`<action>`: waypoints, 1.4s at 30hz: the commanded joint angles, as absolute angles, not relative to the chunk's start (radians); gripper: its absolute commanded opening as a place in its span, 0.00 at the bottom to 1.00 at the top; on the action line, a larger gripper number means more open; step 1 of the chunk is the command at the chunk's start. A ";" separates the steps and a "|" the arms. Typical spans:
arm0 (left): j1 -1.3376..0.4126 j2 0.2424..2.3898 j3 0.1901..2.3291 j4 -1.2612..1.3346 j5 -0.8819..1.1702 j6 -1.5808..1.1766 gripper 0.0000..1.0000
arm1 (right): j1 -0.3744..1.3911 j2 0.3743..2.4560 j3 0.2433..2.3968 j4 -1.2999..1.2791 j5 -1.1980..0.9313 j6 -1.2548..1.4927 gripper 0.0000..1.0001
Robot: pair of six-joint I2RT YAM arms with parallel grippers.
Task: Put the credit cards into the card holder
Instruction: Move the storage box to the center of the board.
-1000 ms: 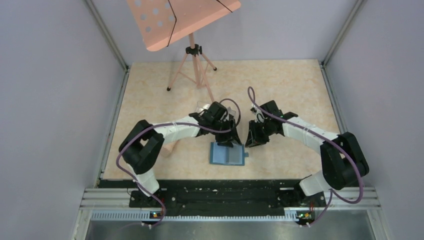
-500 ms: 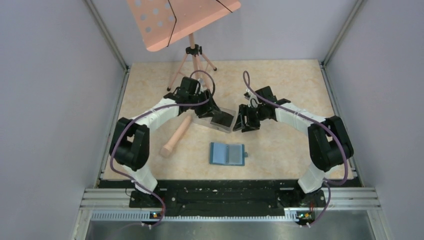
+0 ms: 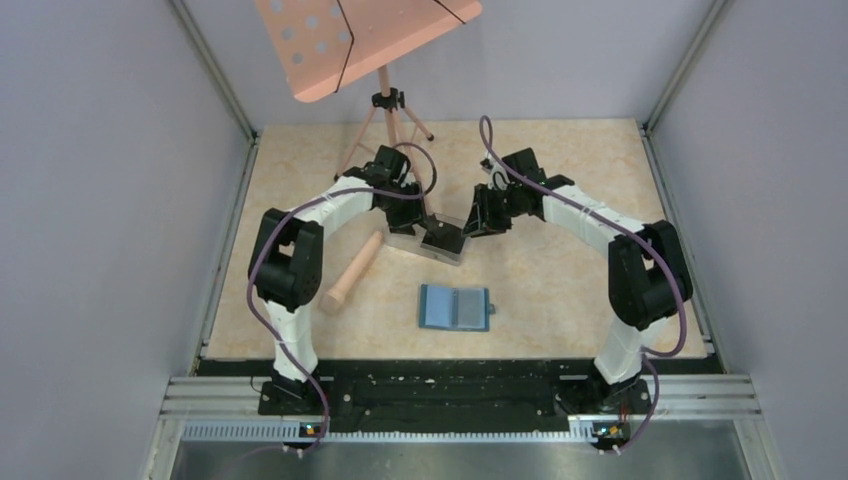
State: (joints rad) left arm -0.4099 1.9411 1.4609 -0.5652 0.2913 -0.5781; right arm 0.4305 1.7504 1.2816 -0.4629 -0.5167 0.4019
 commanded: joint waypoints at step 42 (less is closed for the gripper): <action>-0.539 1.942 1.500 -0.528 0.264 -0.535 0.51 | 0.451 1.909 1.316 -0.472 -0.400 0.410 0.47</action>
State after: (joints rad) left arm -0.5007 2.0335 1.5246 -0.4976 0.2920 -0.5911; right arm 0.4171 1.8641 1.2167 -0.3801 -0.5278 0.4801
